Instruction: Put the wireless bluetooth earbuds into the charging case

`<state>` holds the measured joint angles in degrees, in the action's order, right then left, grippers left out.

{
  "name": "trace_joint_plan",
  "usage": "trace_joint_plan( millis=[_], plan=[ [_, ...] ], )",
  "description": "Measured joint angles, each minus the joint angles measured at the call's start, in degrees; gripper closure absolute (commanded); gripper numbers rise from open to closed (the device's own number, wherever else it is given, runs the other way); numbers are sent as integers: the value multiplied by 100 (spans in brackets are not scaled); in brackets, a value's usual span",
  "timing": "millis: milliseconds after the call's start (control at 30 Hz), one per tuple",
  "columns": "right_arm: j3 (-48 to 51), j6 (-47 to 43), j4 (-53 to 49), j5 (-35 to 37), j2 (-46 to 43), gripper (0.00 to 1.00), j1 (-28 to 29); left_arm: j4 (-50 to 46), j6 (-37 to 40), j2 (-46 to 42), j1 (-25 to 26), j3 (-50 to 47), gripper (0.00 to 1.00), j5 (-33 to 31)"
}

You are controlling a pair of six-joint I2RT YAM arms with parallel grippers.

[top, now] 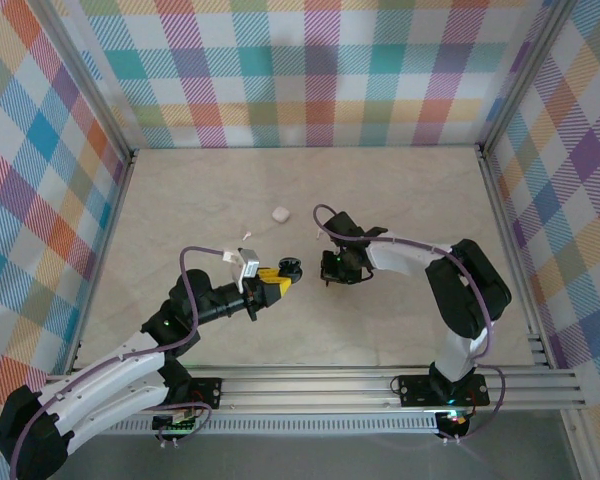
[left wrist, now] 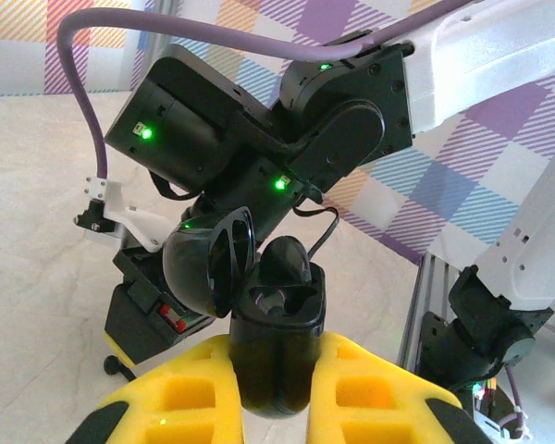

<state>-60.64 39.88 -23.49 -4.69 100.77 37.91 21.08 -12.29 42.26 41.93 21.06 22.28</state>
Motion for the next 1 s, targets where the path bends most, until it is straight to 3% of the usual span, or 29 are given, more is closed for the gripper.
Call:
trace_joint_plan(
  millis=[333, 1000],
  plan=[
    [83, 7, 81, -2, -223, 78, -52, 22, -13, 175, 2, 4, 100, -168],
    [50, 42, 258, -142, 133, 76, -76, 9, -33, 457, 170, 63, 100, -205]
  ],
)
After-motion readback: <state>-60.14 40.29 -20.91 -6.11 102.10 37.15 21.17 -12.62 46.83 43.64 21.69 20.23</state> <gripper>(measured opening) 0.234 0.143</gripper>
